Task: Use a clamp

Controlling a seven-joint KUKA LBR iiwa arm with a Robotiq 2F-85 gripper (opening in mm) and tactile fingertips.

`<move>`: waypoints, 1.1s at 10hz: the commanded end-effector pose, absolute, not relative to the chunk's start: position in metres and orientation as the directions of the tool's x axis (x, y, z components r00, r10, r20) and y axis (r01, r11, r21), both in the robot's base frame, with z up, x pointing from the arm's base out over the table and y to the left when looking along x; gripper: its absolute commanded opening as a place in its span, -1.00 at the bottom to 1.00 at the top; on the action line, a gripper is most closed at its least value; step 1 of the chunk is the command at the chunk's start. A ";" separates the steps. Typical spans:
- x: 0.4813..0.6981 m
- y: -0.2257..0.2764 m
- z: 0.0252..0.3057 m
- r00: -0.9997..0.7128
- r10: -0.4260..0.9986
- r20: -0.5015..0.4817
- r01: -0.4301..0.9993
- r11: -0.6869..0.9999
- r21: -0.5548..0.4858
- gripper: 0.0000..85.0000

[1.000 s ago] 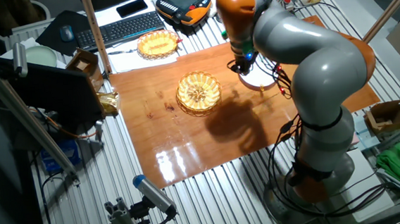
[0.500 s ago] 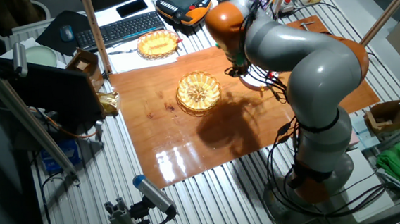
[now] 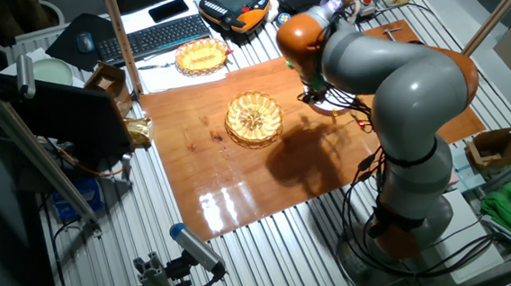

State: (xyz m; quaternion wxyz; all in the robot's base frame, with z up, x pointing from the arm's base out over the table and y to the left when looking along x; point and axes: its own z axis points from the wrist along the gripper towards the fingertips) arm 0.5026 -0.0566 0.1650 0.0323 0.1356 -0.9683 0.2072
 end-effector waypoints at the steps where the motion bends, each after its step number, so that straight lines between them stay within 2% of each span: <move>1: 0.502 -0.057 0.165 -0.962 -0.246 0.117 -0.272 0.875 -0.401 -0.98; 4: 0.502 -0.057 0.165 -0.959 -0.247 0.137 -0.281 0.878 -0.387 -0.98; 7: 0.502 -0.057 0.165 -0.958 -0.204 0.200 -0.269 0.878 -0.397 -0.98; 11: 0.502 -0.057 0.165 -0.972 -0.174 0.158 -0.224 0.886 -0.405 -0.98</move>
